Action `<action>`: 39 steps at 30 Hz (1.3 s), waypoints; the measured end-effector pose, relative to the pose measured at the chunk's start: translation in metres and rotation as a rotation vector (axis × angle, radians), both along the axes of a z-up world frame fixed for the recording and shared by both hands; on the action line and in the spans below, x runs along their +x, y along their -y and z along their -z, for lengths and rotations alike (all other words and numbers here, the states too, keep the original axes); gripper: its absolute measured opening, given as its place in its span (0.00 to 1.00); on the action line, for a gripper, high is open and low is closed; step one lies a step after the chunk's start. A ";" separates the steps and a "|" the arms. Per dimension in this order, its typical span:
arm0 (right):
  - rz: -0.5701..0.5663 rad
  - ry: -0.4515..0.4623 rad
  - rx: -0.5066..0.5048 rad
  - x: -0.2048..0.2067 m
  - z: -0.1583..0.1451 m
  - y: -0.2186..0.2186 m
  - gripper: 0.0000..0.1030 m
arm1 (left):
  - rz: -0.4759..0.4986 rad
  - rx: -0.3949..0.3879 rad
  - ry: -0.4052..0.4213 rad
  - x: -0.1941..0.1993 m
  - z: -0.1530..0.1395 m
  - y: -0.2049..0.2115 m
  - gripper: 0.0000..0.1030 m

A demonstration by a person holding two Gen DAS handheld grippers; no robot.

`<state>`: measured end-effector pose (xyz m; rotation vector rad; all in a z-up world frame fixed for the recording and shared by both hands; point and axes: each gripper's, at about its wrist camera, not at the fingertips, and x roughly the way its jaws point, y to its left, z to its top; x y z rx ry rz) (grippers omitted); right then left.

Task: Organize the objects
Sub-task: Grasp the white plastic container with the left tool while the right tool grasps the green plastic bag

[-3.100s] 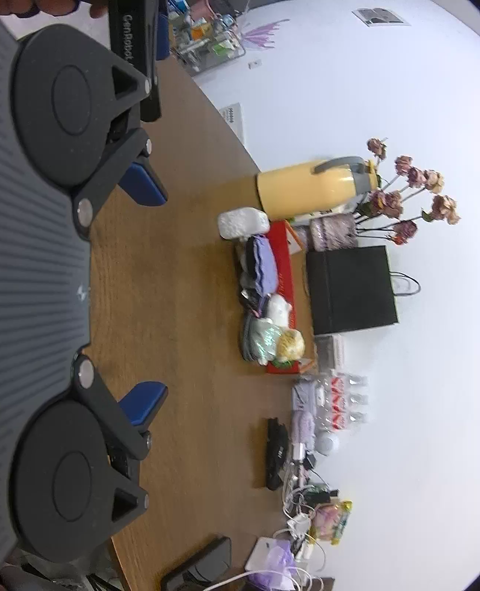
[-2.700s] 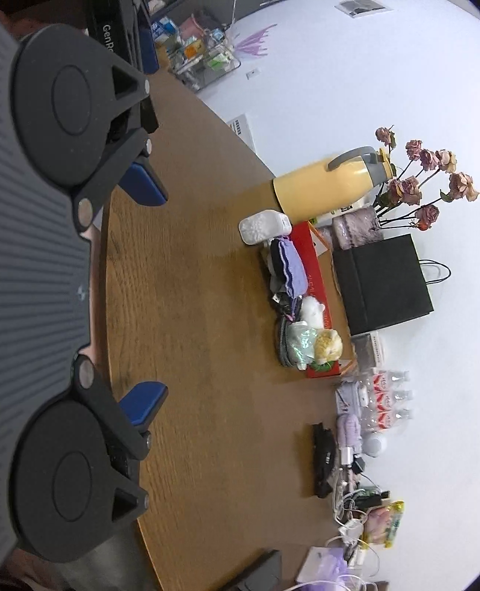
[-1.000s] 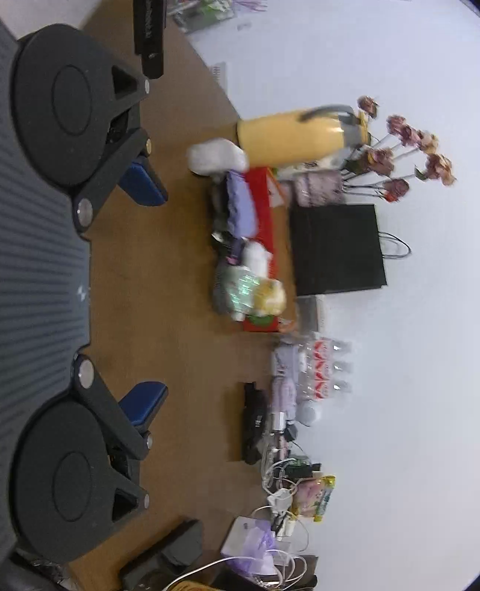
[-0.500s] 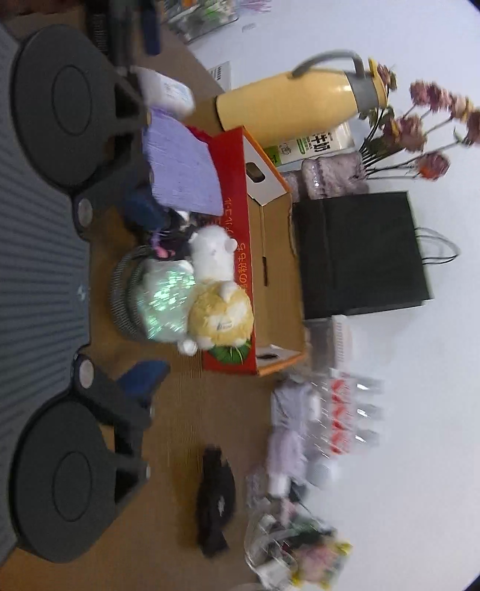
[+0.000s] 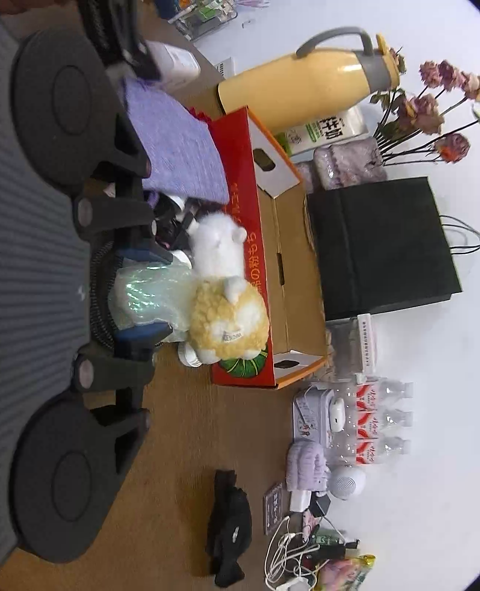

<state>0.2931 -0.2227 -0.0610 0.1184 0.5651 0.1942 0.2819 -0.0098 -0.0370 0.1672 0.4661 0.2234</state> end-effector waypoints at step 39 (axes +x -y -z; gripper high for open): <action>-0.059 0.034 0.009 -0.137 0.001 -0.001 0.73 | 0.238 -0.160 -0.155 -0.106 -0.003 -0.025 0.71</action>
